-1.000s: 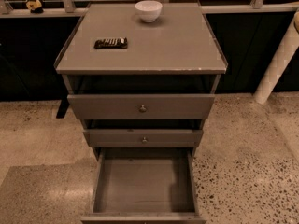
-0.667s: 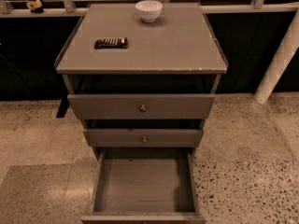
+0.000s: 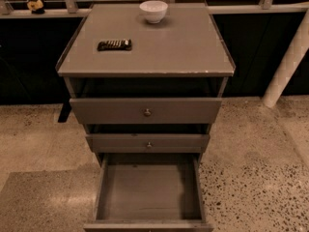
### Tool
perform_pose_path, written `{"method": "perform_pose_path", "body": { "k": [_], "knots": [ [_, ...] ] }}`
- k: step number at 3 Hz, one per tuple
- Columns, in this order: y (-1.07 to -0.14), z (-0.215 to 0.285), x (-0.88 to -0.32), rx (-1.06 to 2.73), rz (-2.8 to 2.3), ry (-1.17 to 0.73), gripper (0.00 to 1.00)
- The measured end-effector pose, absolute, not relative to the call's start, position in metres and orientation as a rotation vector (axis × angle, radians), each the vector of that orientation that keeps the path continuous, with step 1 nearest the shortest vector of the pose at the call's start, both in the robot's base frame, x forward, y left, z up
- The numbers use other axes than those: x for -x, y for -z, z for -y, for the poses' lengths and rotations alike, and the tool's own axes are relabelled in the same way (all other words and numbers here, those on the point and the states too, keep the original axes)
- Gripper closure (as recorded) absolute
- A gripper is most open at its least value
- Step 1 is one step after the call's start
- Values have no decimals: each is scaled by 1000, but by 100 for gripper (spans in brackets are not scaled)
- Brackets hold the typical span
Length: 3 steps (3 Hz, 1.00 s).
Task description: Pick sponge from bottom drawer and place on counter
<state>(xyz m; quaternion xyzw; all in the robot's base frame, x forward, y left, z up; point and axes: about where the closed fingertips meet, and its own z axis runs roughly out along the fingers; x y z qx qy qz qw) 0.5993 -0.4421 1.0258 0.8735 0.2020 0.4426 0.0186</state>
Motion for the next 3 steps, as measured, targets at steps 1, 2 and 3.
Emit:
{"method": "perform_pose_path", "body": {
  "k": [1,2,3],
  "knots": [
    [-1022,407,-615,-2655,-864,-1346,100],
    [-1012,394,-641,-2590,-855,-1258,100],
    [-1002,403,-674,-2527,-633,-1237,100]
  ]
}}
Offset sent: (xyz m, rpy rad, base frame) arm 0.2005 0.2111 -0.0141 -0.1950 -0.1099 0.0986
